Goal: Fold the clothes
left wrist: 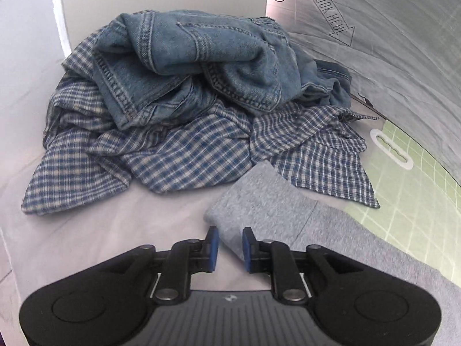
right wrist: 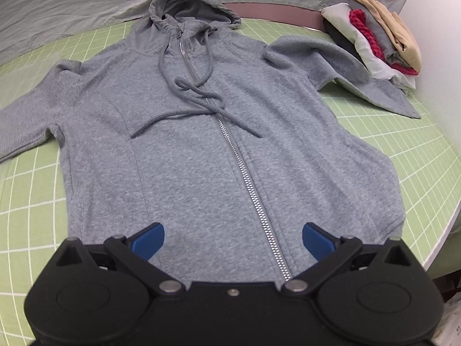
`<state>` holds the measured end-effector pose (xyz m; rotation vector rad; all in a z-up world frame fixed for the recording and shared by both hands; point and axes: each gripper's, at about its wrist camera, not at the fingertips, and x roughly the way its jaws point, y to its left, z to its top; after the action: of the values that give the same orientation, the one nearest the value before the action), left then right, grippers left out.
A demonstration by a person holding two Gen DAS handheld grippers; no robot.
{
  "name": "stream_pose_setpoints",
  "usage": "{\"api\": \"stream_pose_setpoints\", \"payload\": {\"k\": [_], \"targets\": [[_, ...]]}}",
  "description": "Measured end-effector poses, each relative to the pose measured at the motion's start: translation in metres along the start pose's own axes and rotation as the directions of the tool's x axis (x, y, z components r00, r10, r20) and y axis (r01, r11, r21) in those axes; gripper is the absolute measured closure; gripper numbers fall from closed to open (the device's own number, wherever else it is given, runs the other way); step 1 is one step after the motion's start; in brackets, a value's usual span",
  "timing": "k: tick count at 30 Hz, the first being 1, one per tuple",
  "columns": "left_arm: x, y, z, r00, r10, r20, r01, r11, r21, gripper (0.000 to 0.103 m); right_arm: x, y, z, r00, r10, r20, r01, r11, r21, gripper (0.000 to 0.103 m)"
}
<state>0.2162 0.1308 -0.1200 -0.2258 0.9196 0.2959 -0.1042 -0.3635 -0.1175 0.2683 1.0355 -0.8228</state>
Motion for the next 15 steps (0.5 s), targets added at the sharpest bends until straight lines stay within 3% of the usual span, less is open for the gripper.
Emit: {"api": "stream_pose_setpoints", "payload": {"k": [3,8,15], "targets": [[-0.016,0.000,-0.012,1.000,-0.024,-0.001,0.024,0.999,-0.041,0.048,-0.002,-0.005,0.004,1.000,0.013,0.025,-0.014,1.000,0.007,0.000],[-0.048,-0.019,-0.037,0.998,-0.060,0.005,0.060,0.998,0.009,0.040,-0.003,-0.020,0.013,0.998,0.012,0.064,-0.012,1.000,-0.007,0.000],[-0.097,-0.084,-0.104,0.989,-0.140,-0.043,0.144,0.979,0.146,0.035,0.000,-0.078,0.009,0.995,-0.011,0.099,0.010,1.000,0.011,0.000]]}}
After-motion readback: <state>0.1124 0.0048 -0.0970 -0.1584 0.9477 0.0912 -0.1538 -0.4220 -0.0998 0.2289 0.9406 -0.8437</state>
